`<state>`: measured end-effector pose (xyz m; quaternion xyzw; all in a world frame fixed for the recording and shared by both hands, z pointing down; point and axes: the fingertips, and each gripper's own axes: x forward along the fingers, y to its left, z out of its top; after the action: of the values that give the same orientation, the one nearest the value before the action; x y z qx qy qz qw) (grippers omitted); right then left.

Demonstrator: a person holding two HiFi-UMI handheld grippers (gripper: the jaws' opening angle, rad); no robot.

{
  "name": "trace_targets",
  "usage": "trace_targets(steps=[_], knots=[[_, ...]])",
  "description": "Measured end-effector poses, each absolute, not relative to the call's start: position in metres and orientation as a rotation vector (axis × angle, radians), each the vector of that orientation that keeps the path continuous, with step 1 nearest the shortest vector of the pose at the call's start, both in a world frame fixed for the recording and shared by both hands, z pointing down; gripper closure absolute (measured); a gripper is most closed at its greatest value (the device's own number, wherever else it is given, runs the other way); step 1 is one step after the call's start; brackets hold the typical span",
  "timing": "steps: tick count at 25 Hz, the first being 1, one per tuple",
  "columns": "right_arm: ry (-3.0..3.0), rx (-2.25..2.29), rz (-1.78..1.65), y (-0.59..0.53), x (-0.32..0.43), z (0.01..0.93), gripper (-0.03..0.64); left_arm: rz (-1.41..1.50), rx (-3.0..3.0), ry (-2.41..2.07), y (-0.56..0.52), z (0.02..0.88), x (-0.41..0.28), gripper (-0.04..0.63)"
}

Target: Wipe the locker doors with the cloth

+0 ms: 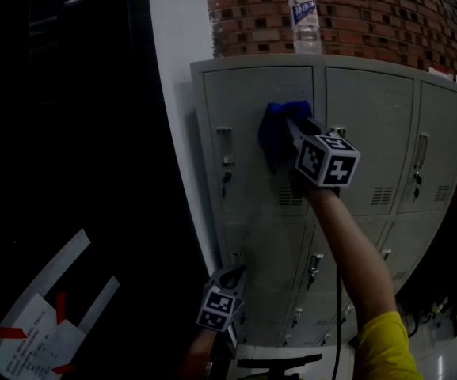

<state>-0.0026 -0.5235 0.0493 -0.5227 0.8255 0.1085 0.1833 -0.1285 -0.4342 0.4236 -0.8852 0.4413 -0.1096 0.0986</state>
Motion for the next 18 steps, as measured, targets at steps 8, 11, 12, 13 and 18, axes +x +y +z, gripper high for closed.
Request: trace_targets(steps=[8, 11, 12, 13, 18], knots=[[2.671, -1.251, 0.174, -0.576, -0.180, 0.117, 0.551, -0.362, -2.623, 1.334, -0.417, 0.431, -0.134, 0.591], [2.640, -1.307, 0.245, -0.578, -0.165, 0.116, 0.551, -0.348, -2.626, 1.341, -0.418, 0.431, -0.136, 0.591], [2.606, -1.329, 0.273, -0.573, -0.150, 0.113, 0.551, -0.344, -2.627, 1.342, -0.420, 0.431, -0.136, 0.591], [2.557, -1.356, 0.302, -0.567, -0.128, 0.108, 0.551, -0.337, -2.629, 1.341, -0.422, 0.431, -0.136, 0.591], [2.323, -1.508, 0.338, -0.537, 0.007, 0.094, 0.551, -0.323, -2.642, 1.334, -0.432, 0.431, -0.136, 0.591]])
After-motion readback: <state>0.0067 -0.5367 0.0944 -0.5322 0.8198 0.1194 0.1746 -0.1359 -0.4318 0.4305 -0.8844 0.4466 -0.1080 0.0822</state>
